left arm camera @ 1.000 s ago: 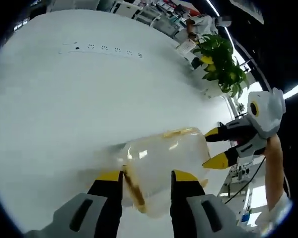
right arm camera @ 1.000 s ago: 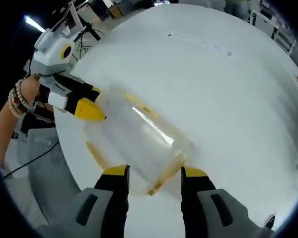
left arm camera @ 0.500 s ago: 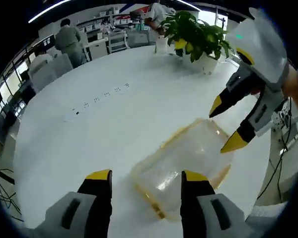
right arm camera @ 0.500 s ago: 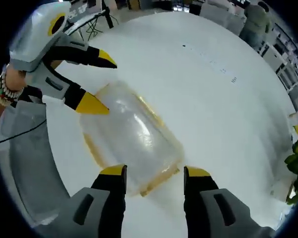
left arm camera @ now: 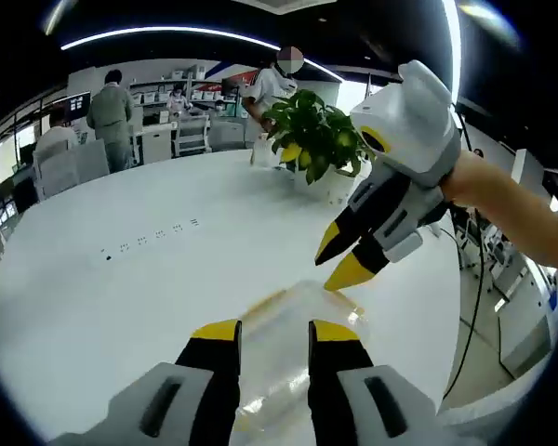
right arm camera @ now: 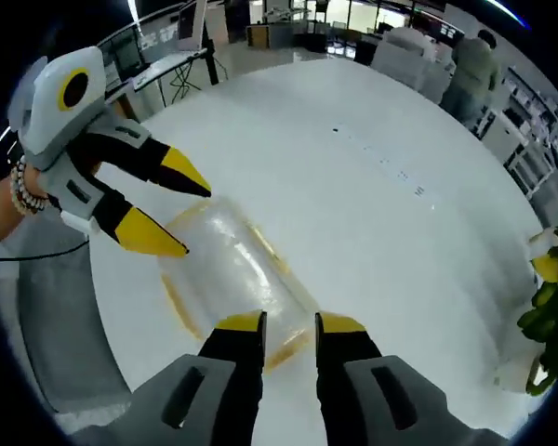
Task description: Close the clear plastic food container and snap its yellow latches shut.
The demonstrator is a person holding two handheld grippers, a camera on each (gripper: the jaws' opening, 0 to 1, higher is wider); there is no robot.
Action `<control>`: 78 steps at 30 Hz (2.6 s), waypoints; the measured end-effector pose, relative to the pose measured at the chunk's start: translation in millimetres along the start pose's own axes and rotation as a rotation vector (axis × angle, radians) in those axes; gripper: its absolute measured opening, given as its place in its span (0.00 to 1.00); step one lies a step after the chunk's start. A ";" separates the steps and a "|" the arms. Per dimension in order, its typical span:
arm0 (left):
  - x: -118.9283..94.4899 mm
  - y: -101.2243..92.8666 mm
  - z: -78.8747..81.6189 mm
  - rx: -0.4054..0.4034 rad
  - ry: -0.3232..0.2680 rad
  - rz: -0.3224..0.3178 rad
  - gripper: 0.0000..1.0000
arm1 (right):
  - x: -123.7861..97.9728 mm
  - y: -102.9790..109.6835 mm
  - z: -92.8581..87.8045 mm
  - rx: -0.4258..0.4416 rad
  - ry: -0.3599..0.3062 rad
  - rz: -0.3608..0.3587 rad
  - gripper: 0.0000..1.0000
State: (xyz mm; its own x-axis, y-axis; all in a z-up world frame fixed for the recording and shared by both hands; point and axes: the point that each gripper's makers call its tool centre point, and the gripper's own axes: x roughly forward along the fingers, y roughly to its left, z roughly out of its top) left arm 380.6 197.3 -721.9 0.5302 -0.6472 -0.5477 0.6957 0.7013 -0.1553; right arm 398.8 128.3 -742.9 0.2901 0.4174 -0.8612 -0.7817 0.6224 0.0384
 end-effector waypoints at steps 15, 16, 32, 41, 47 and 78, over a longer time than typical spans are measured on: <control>20.6 -11.9 -25.1 -0.001 0.065 -0.066 0.00 | 34.2 25.8 21.8 -0.031 -0.032 0.090 0.00; 21.3 -12.5 -25.7 0.000 0.066 -0.067 0.00 | 35.3 26.8 22.1 -0.031 -0.032 0.096 0.00; 28.3 -23.1 -33.7 -0.007 0.090 -0.119 0.00 | 46.6 37.2 23.9 -0.020 -0.028 0.148 0.00; 19.9 -40.7 -40.9 -0.007 0.112 -0.169 0.00 | 48.6 27.8 39.7 -0.012 -0.074 0.107 0.00; 11.7 -51.9 -49.5 0.013 0.129 -0.196 0.00 | 51.7 20.5 46.1 -0.001 -0.090 0.088 0.00; 5.6 -66.2 -77.5 0.001 0.165 -0.250 0.00 | 70.7 4.7 44.3 0.044 -0.064 0.065 0.00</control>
State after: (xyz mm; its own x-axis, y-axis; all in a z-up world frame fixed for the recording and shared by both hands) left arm 300.0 170.3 -778.4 0.2569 -0.7422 -0.6189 0.7952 0.5263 -0.3011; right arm 440.1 190.0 -781.2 0.2756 0.4982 -0.8221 -0.7752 0.6209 0.1164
